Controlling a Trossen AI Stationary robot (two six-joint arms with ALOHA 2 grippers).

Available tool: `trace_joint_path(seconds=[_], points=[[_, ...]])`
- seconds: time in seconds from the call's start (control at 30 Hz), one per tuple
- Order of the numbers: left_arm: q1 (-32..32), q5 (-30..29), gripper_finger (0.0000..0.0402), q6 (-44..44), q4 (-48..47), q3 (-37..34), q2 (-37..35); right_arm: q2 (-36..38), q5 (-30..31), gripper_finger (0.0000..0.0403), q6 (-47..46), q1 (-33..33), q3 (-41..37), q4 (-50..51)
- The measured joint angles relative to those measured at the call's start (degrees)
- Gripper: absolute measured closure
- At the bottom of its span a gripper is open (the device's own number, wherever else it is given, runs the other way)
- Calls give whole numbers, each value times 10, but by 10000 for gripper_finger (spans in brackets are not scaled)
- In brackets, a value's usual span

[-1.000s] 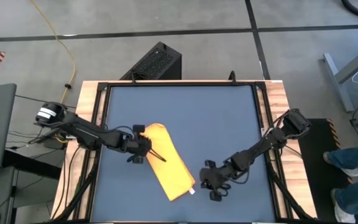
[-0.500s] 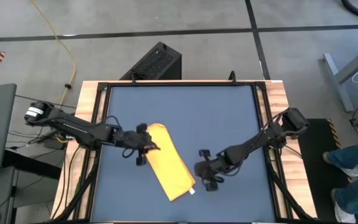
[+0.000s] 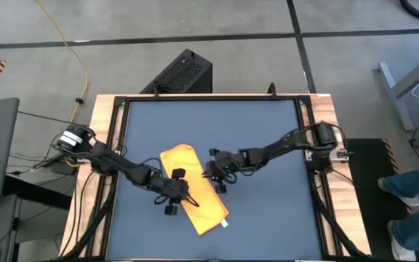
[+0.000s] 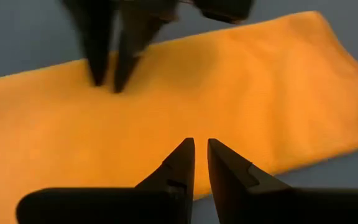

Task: Roll towel into tight, uniform cylinder
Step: Roll the orange towel

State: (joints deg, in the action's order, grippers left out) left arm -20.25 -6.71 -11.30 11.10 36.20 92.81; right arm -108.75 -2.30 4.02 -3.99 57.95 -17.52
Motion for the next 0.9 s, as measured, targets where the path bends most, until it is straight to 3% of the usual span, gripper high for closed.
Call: trace_joint_path(seconds=[0.33,0.6,0.9], points=[[-1,3,333,-10,-37,4,-8,-99,-6,332,25,65,118,-6],[-5,3,333,-20,-73,5,-8,-169,23,334,1,75,216,124],[-11,-5,333,-38,-138,7,-10,-135,67,365,-115,50,218,302]])
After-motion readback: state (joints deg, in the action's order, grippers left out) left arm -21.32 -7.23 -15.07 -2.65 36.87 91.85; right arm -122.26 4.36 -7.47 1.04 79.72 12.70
